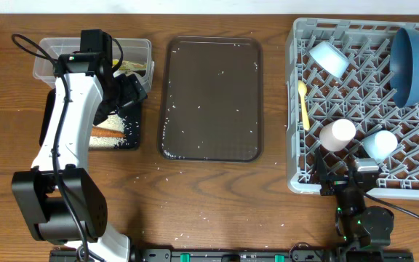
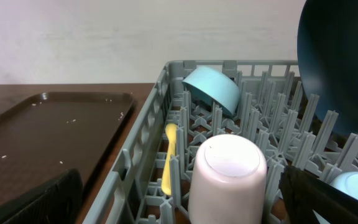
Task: Sort waste into correct bins and load items into the dishwasher rack
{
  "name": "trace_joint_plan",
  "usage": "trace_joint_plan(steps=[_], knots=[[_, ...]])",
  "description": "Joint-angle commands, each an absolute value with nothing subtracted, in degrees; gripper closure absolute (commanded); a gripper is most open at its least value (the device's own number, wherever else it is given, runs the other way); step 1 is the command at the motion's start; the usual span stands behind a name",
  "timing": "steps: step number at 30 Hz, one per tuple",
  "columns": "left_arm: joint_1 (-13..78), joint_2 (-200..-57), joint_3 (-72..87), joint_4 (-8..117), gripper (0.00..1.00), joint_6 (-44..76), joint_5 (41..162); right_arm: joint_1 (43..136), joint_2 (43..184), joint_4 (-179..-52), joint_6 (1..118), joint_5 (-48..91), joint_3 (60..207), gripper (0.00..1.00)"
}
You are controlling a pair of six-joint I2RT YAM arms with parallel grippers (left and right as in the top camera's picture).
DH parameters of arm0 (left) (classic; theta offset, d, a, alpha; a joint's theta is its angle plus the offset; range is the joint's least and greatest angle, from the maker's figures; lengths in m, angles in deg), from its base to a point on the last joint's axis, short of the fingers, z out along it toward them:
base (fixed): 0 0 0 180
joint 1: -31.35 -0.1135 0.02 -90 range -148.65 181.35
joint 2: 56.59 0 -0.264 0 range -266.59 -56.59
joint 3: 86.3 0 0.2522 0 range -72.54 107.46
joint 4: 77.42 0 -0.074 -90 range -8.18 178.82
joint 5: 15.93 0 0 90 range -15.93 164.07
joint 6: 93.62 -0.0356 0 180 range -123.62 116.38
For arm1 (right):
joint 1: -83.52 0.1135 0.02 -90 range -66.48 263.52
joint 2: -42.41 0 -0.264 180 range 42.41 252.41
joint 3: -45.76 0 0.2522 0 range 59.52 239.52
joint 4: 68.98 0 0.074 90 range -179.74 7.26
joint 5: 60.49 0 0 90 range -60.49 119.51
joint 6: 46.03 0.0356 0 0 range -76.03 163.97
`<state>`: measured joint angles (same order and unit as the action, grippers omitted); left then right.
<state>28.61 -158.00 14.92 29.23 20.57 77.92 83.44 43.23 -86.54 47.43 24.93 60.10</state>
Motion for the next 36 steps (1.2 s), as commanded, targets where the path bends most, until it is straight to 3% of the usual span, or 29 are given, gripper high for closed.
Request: trace_joint_plan(steps=[1, 15, 28, 36], knots=[[28.52, -157.98, 14.94, 29.07, 0.04, 20.52, 77.01, 84.34, 42.68, -86.45, 48.20, 24.60, 59.81, 0.01], [28.85, -155.24, 14.90, 29.07, 0.04, 20.50, 77.01, 84.34, 42.68, -86.45, 48.20, 24.60, 59.81, 0.01], [32.20, -133.67, 12.54, 28.66, 0.04, 16.35, 75.10, 84.34, 42.68, -86.45, 48.20, 24.60, 59.81, 0.01], [32.24, -113.74, -5.47, 50.16, 0.04, -4.83, 85.40, 84.34, 42.68, -86.45, 48.20, 24.58, 59.81, 0.01]])
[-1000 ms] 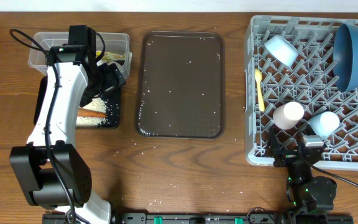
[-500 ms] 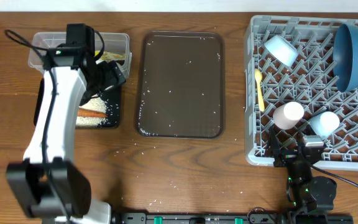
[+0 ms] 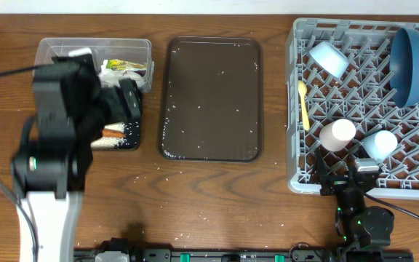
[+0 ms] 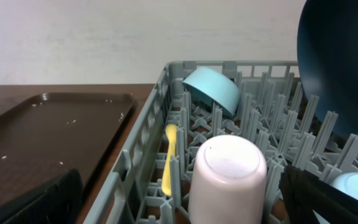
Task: Sort waste into correct bins and load items into the dishwasher rack
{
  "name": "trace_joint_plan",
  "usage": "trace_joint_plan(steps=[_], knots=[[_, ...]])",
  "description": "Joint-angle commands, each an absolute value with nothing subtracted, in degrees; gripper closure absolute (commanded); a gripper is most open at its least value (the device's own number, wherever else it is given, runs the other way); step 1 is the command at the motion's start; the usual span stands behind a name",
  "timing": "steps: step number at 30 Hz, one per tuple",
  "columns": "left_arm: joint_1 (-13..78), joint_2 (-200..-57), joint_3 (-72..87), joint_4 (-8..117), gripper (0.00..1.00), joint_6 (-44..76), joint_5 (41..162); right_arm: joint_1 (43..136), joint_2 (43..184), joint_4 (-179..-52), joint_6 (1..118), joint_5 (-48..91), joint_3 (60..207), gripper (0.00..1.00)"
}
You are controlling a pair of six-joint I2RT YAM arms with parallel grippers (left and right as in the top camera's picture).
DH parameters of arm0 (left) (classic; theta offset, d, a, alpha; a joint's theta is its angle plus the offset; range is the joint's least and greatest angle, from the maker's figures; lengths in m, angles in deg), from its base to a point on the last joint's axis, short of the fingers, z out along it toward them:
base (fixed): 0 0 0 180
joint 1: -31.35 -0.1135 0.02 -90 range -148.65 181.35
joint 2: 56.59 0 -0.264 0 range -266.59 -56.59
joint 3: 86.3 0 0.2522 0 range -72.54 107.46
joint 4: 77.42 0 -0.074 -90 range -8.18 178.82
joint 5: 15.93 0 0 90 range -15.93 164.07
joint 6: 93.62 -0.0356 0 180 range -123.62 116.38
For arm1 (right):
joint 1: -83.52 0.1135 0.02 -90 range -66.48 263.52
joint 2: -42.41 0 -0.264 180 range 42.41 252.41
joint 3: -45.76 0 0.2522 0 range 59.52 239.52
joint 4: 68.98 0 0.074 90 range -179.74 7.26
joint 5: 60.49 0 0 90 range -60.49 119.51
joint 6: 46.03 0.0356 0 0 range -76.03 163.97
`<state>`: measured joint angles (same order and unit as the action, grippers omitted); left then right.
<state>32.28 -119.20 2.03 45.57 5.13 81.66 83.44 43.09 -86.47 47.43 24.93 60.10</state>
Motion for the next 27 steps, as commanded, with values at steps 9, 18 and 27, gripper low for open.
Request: trace_joint_plan(steps=[9, 18, 27], knots=[[31.39, -88.27, -39.77, 79.41, 0.04, -5.36, 85.00, 84.34, 42.68, -86.45, 48.20, 24.60, 59.81, 0.01], [28.52, -64.06, -61.86, 83.80, 0.04, -5.38, 83.23, 84.34, 42.68, -86.45, 48.17, 24.60, 59.81, 0.01], [28.59, -56.69, -69.38, 84.87, 0.03, -5.31, 82.80, 84.34, 42.68, -86.45, 48.20, 24.60, 59.81, 0.01]])
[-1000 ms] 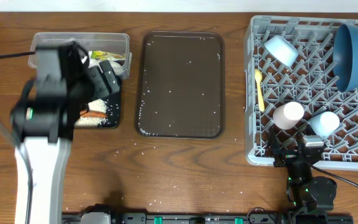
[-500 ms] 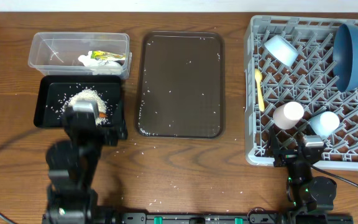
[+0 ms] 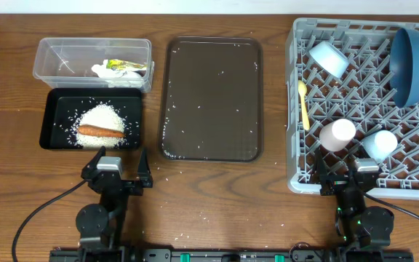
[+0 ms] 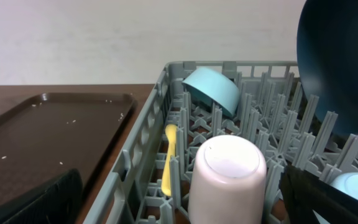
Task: Sort waste into correct bins and load items into the dishwasher rack
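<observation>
The grey dishwasher rack [image 3: 294, 109] at the right holds a pink cup [image 3: 337, 134], two light blue cups [image 3: 328, 57], a dark blue bowl [image 3: 410, 62] and a yellow spoon [image 3: 303, 102]. In the right wrist view the pink cup [image 4: 227, 174] stands upside down just ahead, beside the spoon [image 4: 169, 158]. My right gripper [image 4: 179, 190] is open at the rack's [image 4: 143, 143] near wall, holding nothing. At far left a clear bin [image 3: 49, 54] holds a wrapper [image 3: 118, 68]. A black bin [image 3: 53, 116] holds rice and a carrot [image 3: 100, 132]. My left gripper [image 3: 115, 175] is open near the front edge.
A brown tray [image 3: 213, 98] lies mid-table, dotted with rice grains. More grains are scattered on the wooden table around it and near the front edge. Both arms are folded low at the front edge, left and right.
My left arm was raised over the two bins and covered them. Now it is folded back at the front left edge and both bins show in full. The right arm has not moved.
My left arm first reached out over the black bin with its gripper near the bins. Then it was lifted high over them. Now it sits folded at the front edge. The rack's contents and my right gripper stayed the same throughout.
</observation>
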{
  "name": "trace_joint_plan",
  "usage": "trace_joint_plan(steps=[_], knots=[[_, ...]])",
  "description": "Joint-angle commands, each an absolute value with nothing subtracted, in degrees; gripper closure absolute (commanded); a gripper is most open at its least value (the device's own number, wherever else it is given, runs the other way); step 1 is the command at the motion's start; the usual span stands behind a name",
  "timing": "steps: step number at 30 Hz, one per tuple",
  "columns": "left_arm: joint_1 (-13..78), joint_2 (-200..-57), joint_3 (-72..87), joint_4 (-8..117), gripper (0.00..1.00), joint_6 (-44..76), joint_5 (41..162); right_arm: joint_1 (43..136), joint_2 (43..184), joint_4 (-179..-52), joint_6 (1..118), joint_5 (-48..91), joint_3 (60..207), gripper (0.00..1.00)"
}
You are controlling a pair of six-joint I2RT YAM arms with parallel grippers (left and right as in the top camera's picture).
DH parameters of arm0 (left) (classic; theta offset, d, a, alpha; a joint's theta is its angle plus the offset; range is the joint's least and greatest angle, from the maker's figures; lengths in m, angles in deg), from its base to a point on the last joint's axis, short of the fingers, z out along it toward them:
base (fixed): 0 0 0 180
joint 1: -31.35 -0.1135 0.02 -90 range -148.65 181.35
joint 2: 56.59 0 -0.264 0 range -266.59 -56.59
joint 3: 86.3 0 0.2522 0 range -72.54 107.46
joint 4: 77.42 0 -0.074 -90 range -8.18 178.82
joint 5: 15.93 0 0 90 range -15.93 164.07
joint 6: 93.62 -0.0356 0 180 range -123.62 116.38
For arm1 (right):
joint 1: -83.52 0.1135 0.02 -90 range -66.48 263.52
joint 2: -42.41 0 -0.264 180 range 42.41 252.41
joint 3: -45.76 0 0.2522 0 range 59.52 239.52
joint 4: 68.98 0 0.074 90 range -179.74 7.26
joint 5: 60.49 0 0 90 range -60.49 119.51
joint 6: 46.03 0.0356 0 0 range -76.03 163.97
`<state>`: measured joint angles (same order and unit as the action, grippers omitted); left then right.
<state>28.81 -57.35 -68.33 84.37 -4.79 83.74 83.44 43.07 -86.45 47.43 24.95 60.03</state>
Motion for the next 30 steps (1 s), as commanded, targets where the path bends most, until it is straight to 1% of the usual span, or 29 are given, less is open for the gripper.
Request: trace_joint_plan(steps=[1, 5, 30], knots=[[28.59, -56.69, -69.80, 84.85, 0.04, -5.31, 82.80, 84.34, 42.68, -86.45, 48.20, 24.60, 59.81, 0.01], [28.59, -56.71, -72.31, 85.46, 0.03, -4.94, 82.82, 84.34, 42.68, -86.45, 48.17, 24.60, 59.83, 0.01], [28.59, -56.82, -72.31, 85.55, 0.04, -4.90, 83.04, 84.34, 42.68, -86.45, 48.17, 24.58, 59.81, 0.01]])
